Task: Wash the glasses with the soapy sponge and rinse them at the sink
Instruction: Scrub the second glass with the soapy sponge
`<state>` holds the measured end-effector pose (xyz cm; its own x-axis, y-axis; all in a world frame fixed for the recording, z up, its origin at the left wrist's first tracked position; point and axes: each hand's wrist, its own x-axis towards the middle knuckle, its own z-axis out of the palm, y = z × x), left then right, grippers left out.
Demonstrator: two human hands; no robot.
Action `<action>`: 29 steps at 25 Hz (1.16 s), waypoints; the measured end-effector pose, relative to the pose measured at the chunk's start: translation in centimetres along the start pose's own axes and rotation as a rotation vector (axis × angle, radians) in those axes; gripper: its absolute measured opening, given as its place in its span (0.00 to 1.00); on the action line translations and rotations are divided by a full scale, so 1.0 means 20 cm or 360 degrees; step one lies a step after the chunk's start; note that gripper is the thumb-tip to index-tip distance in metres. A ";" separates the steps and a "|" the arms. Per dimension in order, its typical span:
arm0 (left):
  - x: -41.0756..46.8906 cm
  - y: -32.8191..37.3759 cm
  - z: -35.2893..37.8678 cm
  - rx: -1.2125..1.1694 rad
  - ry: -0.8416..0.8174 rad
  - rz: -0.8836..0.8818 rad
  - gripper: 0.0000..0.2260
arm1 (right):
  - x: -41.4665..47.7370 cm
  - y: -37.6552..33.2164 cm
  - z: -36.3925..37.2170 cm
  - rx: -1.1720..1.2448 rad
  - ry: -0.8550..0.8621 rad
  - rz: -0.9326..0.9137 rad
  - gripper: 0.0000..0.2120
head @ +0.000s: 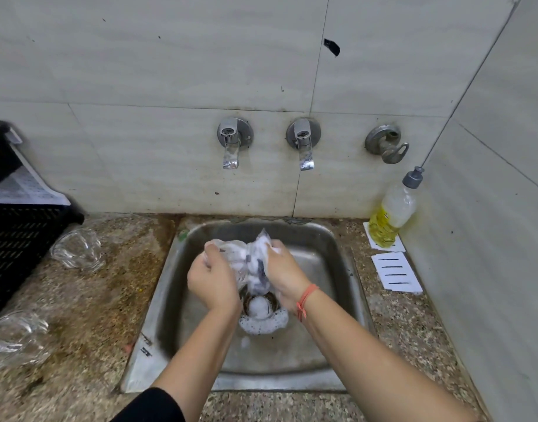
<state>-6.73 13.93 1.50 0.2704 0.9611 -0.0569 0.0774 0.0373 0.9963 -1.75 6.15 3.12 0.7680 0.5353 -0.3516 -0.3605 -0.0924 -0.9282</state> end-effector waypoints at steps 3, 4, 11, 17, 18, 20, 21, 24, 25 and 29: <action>0.03 -0.01 0.00 0.0239 -0.0185 0.0791 0.20 | -0.01 -0.01 -0.01 0.0796 -0.0130 0.0512 0.17; 0.04 -0.01 -0.01 0.0318 -0.0247 0.1030 0.20 | 0.00 -0.01 -0.03 0.0946 -0.0130 0.0628 0.18; 0.14 -0.06 -0.03 0.0821 -0.0378 0.1541 0.21 | 0.03 -0.01 -0.17 0.0332 0.0075 0.0563 0.14; 0.14 -0.04 -0.02 0.0313 -0.1006 -0.0404 0.17 | 0.04 -0.07 -0.19 -0.0425 0.0239 -0.0066 0.17; 0.13 -0.02 -0.01 0.0200 -0.1087 -0.0664 0.15 | 0.02 -0.07 -0.18 -0.0481 0.0136 -0.0039 0.14; 0.14 0.03 -0.03 -0.0011 -0.1173 -0.1054 0.13 | 0.03 -0.03 -0.18 -0.0456 -0.0096 0.0029 0.13; 0.14 0.06 -0.05 -0.0134 -0.1228 -0.1242 0.12 | 0.02 -0.03 -0.20 -0.0441 -0.0181 0.0093 0.13; 0.14 0.11 -0.09 -0.0334 -0.1347 -0.1557 0.11 | 0.02 -0.01 -0.22 -0.0303 -0.0216 0.0296 0.11; 0.14 0.11 -0.09 -0.0326 -0.1342 -0.1591 0.12 | 0.01 0.01 -0.21 -0.0200 -0.0167 0.0330 0.12; 0.15 0.12 -0.09 -0.0363 -0.1191 -0.1708 0.15 | 0.05 0.13 -0.16 0.0468 -0.0214 0.0449 0.27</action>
<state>-7.40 17.38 3.81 0.6422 0.0475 -0.7650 0.4412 0.7932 0.4197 -0.23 3.65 0.06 0.5488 0.6296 -0.5498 -0.6973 -0.0180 -0.7166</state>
